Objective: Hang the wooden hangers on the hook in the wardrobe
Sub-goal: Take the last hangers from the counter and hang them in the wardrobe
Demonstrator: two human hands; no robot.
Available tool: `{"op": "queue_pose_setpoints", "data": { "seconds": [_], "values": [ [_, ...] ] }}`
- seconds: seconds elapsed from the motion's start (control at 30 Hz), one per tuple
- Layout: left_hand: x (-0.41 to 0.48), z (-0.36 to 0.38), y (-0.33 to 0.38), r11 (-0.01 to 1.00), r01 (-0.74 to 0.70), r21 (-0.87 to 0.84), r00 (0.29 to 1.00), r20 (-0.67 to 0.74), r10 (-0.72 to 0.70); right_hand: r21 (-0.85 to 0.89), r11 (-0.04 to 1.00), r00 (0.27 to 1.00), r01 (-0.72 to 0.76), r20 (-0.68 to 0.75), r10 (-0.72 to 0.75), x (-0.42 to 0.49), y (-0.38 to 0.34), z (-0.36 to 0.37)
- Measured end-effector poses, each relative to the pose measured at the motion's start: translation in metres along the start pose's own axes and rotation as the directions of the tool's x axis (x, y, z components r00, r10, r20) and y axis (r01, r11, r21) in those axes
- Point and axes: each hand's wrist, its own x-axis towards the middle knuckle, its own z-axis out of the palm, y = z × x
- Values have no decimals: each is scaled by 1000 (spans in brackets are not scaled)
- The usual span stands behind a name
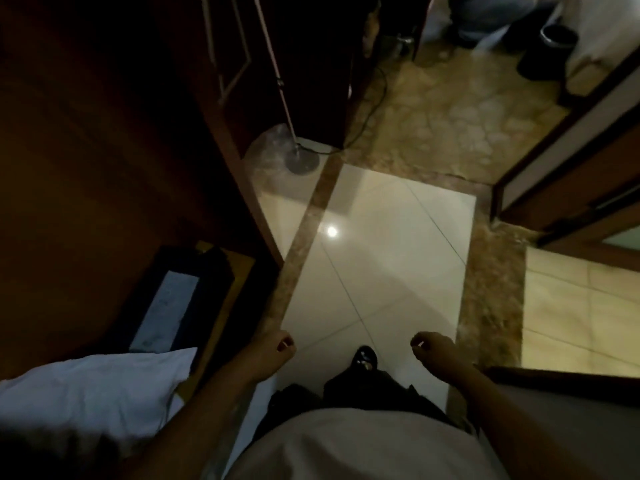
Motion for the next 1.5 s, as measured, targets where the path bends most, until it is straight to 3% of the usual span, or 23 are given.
{"op": "queue_pose_setpoints", "data": {
  "seconds": [0.13,0.4,0.63,1.17,1.33,1.5],
  "values": [
    [32,28,17,993,98,-69,995,14,-97,232,958,984,-168,99,149,13,67,0],
    [81,48,51,968,250,-19,966,68,-248,250,922,950,-297,168,261,19,127,-20],
    [132,27,99,971,240,6,968,69,-239,388,865,947,-319,174,271,67,127,-66],
    [310,-128,224,981,129,145,972,179,-154,612,786,980,-88,-89,179,248,23,-305],
    [353,-158,266,978,85,191,974,192,-122,663,738,965,-126,-91,246,264,32,-337],
    [407,-172,339,971,12,240,978,199,-61,689,668,927,-281,14,376,275,71,-346]
  ]
}}
